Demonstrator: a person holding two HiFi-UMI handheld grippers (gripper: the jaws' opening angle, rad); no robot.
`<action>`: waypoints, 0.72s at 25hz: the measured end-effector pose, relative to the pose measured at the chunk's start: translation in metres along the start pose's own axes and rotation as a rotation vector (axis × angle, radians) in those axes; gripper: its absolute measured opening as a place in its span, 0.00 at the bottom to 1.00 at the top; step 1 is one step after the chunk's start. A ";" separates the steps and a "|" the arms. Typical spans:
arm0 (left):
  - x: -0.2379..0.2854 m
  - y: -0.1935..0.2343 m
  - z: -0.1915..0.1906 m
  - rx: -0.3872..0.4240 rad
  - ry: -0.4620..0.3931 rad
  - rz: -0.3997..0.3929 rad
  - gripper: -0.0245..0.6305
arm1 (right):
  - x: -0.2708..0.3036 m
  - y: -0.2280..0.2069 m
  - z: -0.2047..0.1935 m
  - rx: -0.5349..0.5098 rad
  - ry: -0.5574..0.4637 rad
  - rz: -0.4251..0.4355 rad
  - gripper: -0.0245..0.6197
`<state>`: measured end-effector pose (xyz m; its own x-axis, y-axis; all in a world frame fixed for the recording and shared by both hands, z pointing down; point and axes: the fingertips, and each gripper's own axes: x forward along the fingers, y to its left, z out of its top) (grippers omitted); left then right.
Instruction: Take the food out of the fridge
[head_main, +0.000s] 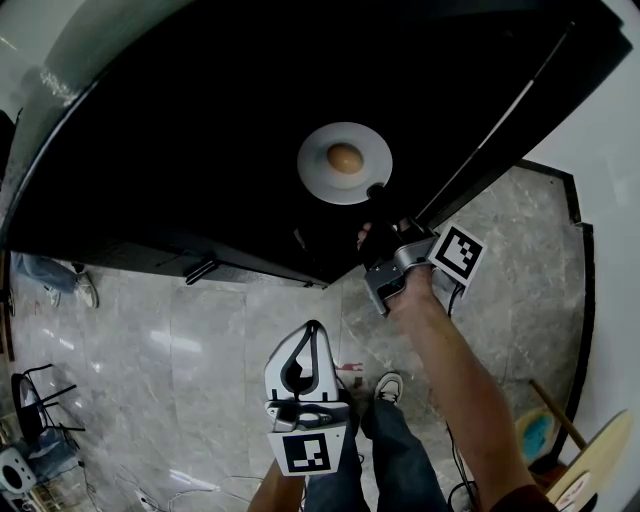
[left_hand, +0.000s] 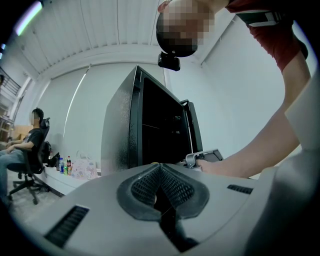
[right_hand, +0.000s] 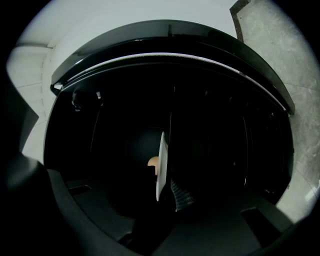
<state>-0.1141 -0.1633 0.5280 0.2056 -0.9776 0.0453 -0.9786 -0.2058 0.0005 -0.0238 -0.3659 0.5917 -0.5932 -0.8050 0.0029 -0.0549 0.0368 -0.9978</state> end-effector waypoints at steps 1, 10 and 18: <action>0.000 0.000 0.000 0.000 0.001 0.000 0.06 | 0.001 0.000 0.000 0.005 0.003 0.001 0.19; -0.002 0.000 -0.001 -0.003 0.003 0.004 0.06 | 0.003 0.003 0.000 0.018 0.007 -0.008 0.19; -0.001 0.000 0.000 0.001 0.000 0.008 0.06 | 0.005 0.004 -0.001 0.018 0.019 -0.014 0.15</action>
<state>-0.1141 -0.1618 0.5279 0.1974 -0.9793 0.0454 -0.9803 -0.1976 -0.0005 -0.0279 -0.3693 0.5877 -0.6075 -0.7941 0.0184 -0.0490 0.0142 -0.9987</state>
